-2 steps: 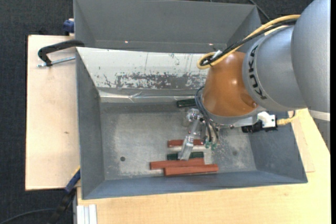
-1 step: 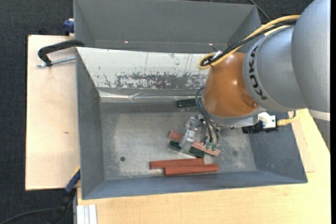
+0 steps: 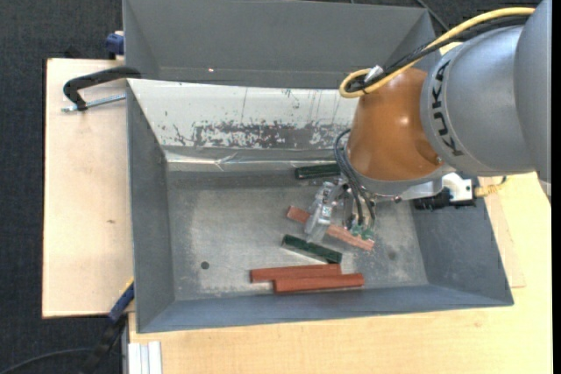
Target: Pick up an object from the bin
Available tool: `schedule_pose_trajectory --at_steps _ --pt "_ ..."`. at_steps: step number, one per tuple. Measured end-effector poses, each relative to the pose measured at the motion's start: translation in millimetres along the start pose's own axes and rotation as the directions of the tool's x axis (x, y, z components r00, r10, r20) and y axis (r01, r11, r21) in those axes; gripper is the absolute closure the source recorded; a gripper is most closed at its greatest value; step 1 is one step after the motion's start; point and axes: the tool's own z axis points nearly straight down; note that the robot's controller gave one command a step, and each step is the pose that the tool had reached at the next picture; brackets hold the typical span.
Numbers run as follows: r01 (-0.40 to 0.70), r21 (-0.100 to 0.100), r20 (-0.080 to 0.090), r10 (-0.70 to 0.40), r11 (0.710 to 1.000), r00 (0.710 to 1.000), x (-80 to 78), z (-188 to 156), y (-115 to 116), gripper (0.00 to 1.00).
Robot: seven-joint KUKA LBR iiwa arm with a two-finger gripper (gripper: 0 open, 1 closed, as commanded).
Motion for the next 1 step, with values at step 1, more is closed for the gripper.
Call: schedule_pose_trajectory --at_steps 1 --pt "0.001 0.001 -0.003 -0.001 1.0 1.0 -1.2 -6.0 0.9 1.0"
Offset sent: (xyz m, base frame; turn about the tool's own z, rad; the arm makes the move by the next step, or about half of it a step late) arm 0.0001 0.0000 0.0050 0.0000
